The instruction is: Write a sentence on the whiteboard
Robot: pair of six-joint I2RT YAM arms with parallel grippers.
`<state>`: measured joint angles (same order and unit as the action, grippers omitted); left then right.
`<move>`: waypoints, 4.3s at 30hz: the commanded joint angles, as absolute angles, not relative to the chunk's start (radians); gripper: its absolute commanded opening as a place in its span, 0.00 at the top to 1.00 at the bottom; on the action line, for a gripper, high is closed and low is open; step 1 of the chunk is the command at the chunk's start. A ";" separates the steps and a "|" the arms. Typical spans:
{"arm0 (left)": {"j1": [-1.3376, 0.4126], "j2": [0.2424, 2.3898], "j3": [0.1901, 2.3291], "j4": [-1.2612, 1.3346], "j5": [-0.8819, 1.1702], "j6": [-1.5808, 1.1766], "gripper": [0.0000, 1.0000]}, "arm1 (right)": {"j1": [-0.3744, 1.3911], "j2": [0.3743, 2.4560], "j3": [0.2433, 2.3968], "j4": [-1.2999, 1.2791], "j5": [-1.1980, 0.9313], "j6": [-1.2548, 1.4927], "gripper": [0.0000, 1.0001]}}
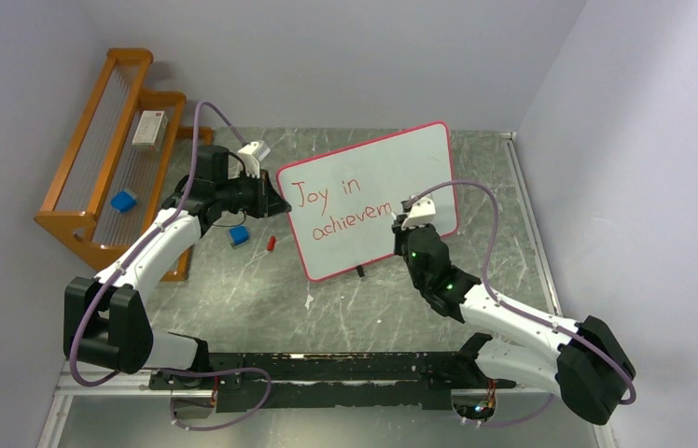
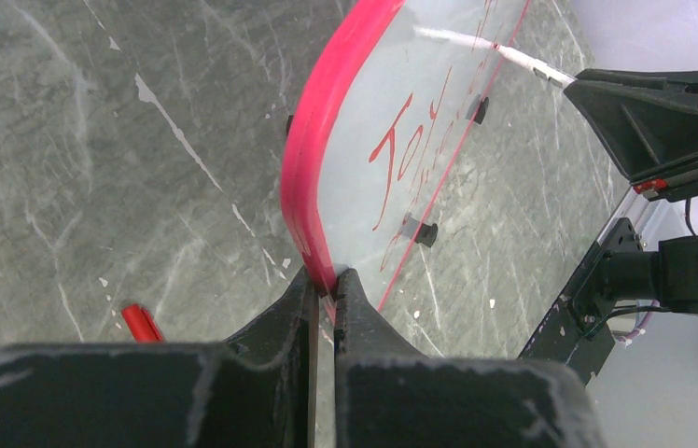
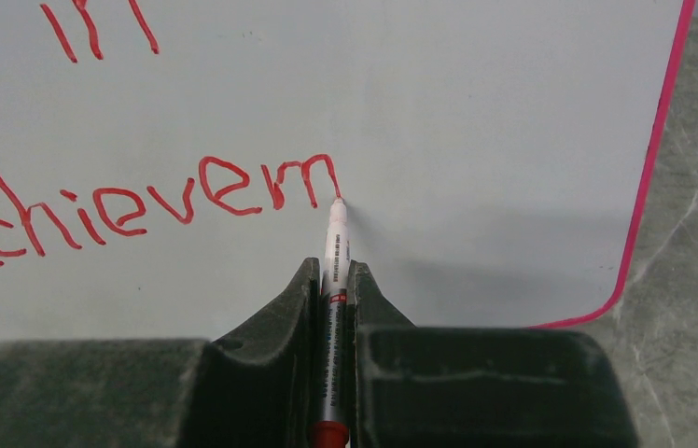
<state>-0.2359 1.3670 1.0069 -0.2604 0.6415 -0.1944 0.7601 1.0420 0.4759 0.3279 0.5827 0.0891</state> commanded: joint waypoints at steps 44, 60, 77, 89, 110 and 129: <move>-0.212 1.370 1.008 -0.259 0.541 -0.147 0.95 | 0.682 1.029 0.464 0.398 0.499 0.074 1.00; -0.212 1.372 1.009 -0.259 0.543 -0.145 0.95 | 0.667 1.034 0.468 0.396 0.553 0.080 1.00; -0.212 1.371 1.008 -0.259 0.545 -0.144 0.95 | 0.665 1.062 0.486 0.459 0.545 0.052 1.00; -0.212 1.371 1.007 -0.259 0.545 -0.145 0.95 | 0.664 1.056 0.484 0.474 0.487 0.044 1.00; -0.212 1.371 1.009 -0.259 0.541 -0.147 0.95 | 0.664 1.031 0.476 0.331 0.466 0.109 1.00; -0.212 1.370 1.009 -0.260 0.542 -0.145 0.95 | 0.664 1.032 0.462 0.298 0.538 0.120 1.00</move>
